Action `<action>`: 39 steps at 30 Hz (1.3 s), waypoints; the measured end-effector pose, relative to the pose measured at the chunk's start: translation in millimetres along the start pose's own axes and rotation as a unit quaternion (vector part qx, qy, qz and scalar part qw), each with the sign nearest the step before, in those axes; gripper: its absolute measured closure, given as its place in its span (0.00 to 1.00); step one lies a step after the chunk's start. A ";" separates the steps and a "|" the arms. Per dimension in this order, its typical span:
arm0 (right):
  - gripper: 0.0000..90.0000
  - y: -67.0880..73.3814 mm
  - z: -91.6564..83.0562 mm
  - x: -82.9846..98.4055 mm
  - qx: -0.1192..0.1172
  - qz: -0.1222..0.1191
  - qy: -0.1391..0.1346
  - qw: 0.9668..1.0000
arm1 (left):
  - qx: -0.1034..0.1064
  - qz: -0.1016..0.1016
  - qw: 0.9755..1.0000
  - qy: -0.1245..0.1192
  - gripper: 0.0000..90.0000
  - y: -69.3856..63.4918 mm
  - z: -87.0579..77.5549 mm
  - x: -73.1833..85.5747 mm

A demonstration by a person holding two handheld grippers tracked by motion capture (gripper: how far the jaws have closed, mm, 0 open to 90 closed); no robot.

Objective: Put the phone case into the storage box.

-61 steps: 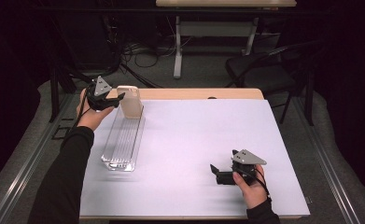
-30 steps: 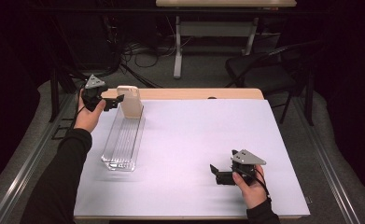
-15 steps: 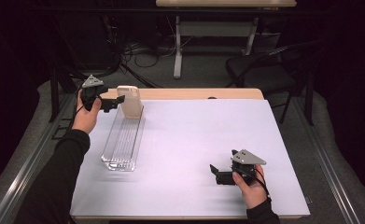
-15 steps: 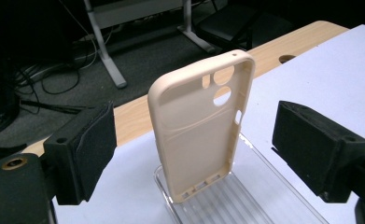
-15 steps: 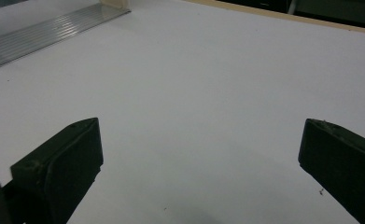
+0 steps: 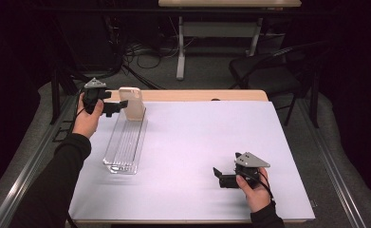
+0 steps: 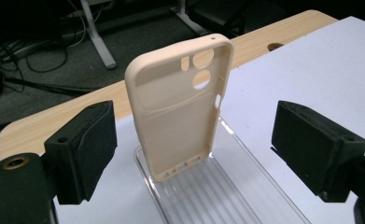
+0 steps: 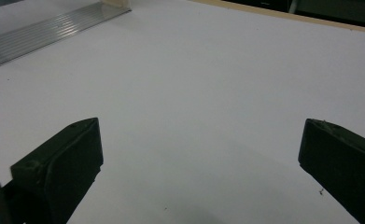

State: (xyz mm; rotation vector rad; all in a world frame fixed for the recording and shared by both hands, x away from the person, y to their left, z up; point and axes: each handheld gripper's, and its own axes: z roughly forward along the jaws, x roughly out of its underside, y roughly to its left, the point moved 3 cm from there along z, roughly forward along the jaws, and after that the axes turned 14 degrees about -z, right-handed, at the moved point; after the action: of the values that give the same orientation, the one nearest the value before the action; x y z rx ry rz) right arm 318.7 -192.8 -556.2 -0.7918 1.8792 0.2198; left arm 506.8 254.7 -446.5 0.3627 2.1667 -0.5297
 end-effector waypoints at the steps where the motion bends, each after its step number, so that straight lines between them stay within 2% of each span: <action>1: 0.00 0.0 0.0 0.0 0.000 0.000 0.000 1.000 | -0.001 0.001 1.000 0.001 0.16 -0.4 -0.9 0.0; 3: 0.00 -0.1 0.0 0.0 -0.001 0.000 0.000 1.000 | -0.004 -0.003 1.000 0.003 0.17 -2.0 -3.8 -0.2; 6: 0.00 -0.2 0.1 0.1 0.000 0.000 0.000 1.000 | 0.002 -0.008 1.000 0.005 0.17 -4.5 -7.9 -0.3; 14: 0.00 -0.4 -0.3 -0.2 -0.004 0.001 -0.001 1.000 | 0.011 0.007 1.000 0.006 0.17 -15.8 -19.8 -0.5; 21: 0.00 -1.5 -0.4 -0.8 -0.004 0.002 -0.005 1.000 | 0.017 0.010 1.000 0.000 0.17 -27.1 -33.5 -0.2; 29: 0.00 -3.5 -1.4 -2.6 -0.011 0.003 -0.007 1.000 | 0.023 0.014 1.000 -0.009 0.17 -45.6 -48.7 2.7; 39: 0.00 -0.8 -2.8 -6.3 -0.016 -0.001 -0.012 1.000 | 0.055 0.032 0.998 -0.009 0.16 -74.3 -55.7 13.5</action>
State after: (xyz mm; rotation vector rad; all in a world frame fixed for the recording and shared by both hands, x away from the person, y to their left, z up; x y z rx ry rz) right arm 318.6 -192.1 -549.4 -0.8093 1.8573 0.2583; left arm 428.9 218.6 -408.8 0.4844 2.1059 -0.6143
